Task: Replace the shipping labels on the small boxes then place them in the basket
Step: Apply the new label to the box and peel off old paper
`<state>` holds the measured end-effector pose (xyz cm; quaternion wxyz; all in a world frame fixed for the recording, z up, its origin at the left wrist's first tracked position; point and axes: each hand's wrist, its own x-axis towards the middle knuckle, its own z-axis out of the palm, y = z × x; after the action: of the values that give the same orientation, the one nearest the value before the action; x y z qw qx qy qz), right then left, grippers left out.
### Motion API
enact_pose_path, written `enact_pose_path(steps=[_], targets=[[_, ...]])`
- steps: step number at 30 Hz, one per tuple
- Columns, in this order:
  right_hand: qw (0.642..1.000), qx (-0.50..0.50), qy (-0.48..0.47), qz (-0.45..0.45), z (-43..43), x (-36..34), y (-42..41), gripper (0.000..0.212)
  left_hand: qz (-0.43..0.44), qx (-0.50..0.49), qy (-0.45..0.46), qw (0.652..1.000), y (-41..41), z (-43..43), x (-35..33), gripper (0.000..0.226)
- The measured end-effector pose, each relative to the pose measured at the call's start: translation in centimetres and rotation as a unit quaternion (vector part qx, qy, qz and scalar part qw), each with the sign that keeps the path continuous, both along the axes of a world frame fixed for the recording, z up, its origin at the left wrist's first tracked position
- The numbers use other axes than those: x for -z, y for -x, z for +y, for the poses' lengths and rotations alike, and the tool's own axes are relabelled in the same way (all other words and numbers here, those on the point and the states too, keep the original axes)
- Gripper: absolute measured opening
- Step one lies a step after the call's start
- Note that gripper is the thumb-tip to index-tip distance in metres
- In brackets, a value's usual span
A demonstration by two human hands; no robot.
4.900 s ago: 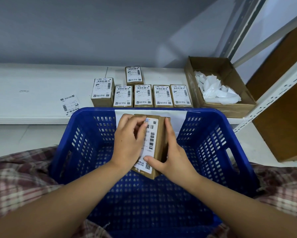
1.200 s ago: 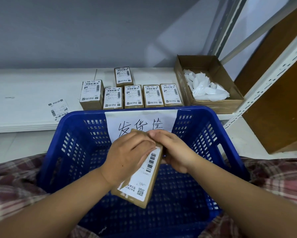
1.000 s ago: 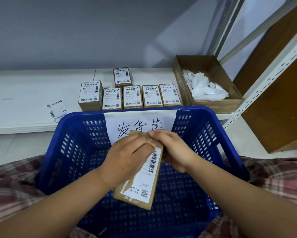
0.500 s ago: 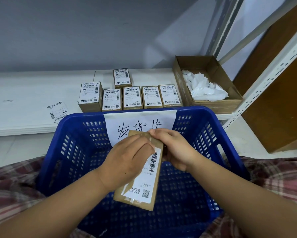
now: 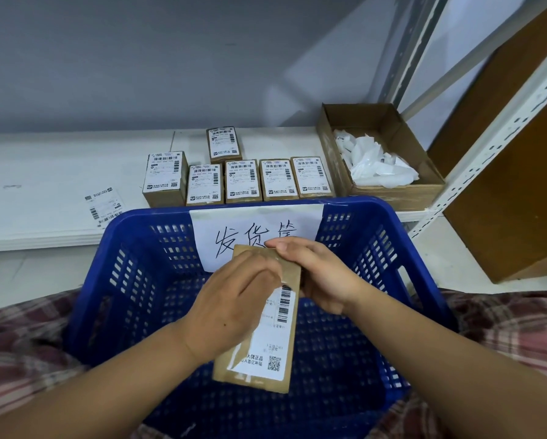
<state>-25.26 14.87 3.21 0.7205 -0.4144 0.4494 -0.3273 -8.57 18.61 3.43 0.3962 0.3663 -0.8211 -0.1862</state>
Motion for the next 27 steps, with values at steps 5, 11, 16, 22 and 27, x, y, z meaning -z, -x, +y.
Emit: enact_pose_path(steps=[5,11,16,22,27], targets=[[1.0,-0.013,0.003,0.001,0.0,0.0,0.1,0.041,0.002,0.007,0.035,0.999,0.1,0.1,-0.1,0.04],[0.997,0.07,0.004,0.04,-0.1,0.2,0.3,0.026,-0.082,-0.06,0.024,0.995,0.2,-0.3,0.5,0.023],[0.979,0.183,0.059,0.075,-0.2,0.1,0.1,0.047,-0.055,-0.102,-0.031,0.993,0.6,-0.1,0.9,0.043],[0.966,0.247,0.05,0.049,1.2,1.1,-1.2,0.054,0.01,-0.221,-0.231,0.947,1.1,-0.9,0.2,0.058],[0.965,0.222,0.113,0.081,2.5,1.1,-2.2,0.06,0.115,-0.2,-0.312,0.922,1.2,-1.5,1.1,0.044]])
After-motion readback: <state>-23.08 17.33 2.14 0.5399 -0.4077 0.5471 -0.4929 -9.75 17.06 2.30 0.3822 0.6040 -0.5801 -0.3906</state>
